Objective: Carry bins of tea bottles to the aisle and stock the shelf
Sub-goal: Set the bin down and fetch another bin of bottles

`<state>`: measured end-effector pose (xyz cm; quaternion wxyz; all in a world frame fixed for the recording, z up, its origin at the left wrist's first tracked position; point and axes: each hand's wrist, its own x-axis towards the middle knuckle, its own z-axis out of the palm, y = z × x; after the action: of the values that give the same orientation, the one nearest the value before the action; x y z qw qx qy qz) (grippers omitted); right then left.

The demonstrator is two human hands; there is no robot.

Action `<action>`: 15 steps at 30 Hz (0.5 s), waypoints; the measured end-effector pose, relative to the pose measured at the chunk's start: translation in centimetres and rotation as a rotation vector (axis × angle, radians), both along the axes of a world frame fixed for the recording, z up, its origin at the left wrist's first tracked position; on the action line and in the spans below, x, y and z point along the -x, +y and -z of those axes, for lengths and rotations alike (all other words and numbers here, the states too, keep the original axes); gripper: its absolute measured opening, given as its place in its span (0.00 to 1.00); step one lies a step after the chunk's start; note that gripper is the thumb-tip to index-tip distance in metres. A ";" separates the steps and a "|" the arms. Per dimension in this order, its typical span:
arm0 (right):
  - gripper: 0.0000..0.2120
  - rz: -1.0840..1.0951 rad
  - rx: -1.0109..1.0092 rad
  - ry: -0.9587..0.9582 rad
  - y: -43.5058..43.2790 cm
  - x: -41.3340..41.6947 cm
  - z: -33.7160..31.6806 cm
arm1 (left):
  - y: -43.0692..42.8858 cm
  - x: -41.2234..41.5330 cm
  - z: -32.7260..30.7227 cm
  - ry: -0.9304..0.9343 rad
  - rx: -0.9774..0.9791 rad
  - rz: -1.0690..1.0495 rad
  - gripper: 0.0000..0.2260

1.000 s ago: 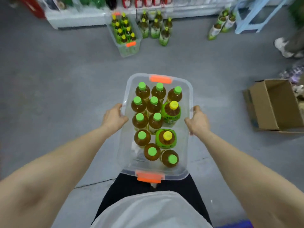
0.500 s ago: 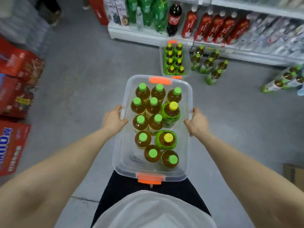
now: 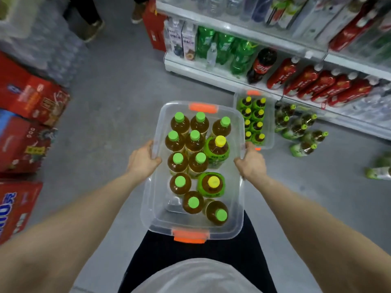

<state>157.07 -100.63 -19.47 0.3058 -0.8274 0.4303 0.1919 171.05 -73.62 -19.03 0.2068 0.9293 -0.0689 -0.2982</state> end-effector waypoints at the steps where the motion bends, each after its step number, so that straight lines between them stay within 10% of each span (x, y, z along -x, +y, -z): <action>1: 0.20 0.010 -0.009 -0.001 -0.4 -2.1 0.3 | -0.5 -2.3 0.1 -0.004 -0.010 0.001 0.27; 15: 0.20 -0.089 -0.048 0.067 -9.7 -27.0 10.6 | -10.0 -24.2 10.0 0.046 -0.074 -0.161 0.23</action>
<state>184.10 -110.32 -30.09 0.3020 -0.8312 0.3984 0.2431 195.20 -83.60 -29.03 0.1969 0.9318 0.0218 -0.3043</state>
